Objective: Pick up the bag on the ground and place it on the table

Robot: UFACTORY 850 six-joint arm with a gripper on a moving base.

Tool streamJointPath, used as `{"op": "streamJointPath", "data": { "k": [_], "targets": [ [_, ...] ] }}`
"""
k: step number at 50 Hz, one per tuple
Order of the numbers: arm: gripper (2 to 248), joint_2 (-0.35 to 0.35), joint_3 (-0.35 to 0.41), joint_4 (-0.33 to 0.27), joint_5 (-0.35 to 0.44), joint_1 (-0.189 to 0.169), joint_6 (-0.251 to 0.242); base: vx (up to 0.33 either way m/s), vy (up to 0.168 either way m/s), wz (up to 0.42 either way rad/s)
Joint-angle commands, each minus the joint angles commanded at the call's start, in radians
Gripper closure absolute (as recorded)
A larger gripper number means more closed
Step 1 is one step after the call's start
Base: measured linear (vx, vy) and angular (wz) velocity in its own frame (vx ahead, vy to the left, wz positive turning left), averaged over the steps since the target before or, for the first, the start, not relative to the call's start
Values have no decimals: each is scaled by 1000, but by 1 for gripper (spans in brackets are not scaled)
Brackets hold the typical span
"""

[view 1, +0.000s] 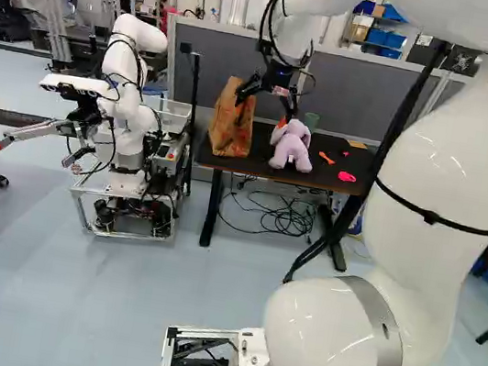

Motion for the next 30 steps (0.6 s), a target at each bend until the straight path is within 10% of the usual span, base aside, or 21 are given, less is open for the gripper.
{"op": "streamJointPath", "data": {
  "k": [30],
  "targets": [
    [3,85,241,-18,352,-20,-43,0,0,0]
  ]
}}
